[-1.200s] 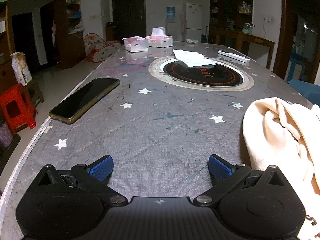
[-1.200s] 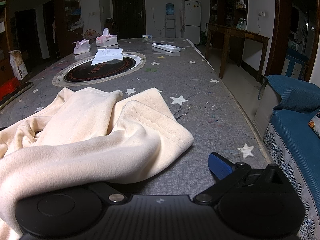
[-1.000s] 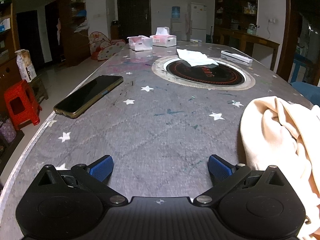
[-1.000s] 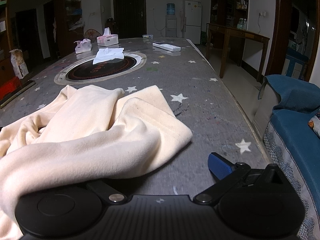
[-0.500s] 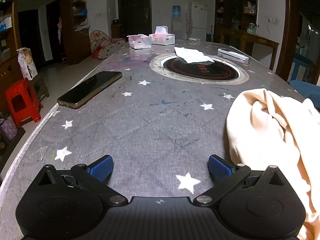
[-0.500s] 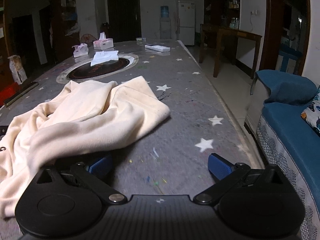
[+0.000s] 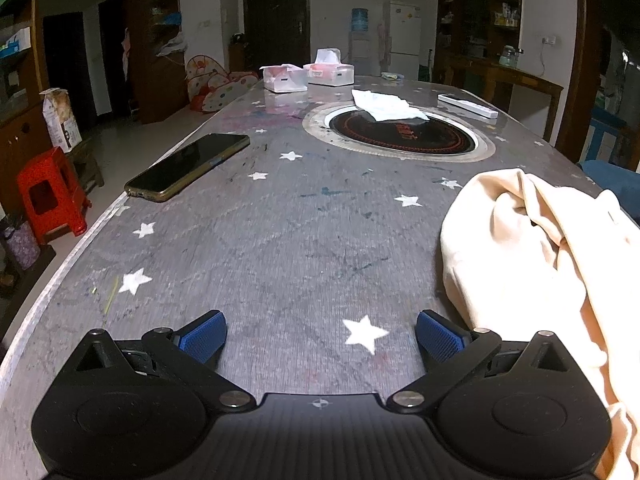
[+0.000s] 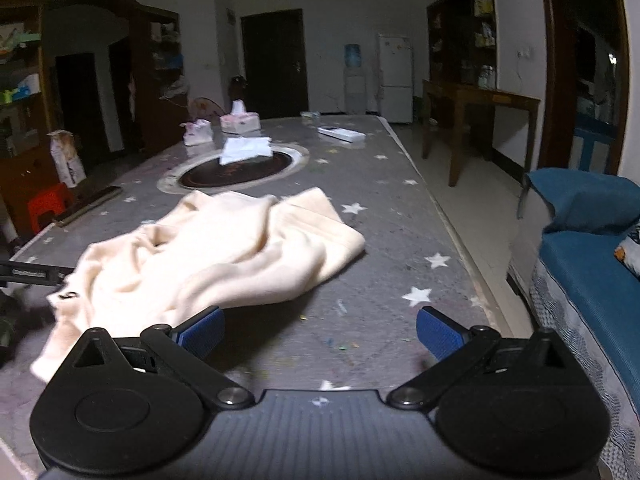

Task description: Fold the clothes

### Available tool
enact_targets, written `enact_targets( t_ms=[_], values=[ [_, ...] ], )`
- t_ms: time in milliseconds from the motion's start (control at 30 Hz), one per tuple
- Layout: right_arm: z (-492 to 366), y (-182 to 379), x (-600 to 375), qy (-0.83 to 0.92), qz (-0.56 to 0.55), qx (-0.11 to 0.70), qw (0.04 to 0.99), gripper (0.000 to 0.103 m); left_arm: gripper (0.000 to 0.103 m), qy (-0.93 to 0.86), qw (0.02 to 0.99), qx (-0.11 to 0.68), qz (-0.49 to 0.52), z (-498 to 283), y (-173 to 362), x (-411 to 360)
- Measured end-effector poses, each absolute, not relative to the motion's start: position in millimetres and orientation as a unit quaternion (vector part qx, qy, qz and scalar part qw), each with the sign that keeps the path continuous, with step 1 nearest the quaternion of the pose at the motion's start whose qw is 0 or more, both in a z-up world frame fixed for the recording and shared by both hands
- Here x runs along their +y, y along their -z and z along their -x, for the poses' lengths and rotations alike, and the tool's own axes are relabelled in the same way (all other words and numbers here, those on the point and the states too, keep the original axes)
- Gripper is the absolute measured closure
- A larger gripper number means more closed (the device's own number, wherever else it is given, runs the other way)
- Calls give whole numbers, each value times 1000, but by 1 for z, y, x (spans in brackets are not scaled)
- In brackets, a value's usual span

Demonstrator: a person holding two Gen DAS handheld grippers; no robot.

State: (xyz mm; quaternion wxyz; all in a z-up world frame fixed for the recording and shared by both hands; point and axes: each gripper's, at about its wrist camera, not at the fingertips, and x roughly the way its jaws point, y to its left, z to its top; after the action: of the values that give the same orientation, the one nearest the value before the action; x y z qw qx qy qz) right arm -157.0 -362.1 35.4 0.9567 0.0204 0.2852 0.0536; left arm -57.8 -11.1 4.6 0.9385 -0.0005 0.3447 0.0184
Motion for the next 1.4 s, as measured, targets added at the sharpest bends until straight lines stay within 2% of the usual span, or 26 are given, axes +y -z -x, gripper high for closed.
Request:
enact_targets(
  t_ms=[500, 1400],
  values=[
    [178, -50, -330, -113, -14, 267, 957, 0, 0, -8, 934, 357, 14, 80, -13, -21],
    [193, -44, -283, -153, 39, 288, 944, 0, 0, 28, 939, 342, 1, 135, -43, -50]
  ],
)
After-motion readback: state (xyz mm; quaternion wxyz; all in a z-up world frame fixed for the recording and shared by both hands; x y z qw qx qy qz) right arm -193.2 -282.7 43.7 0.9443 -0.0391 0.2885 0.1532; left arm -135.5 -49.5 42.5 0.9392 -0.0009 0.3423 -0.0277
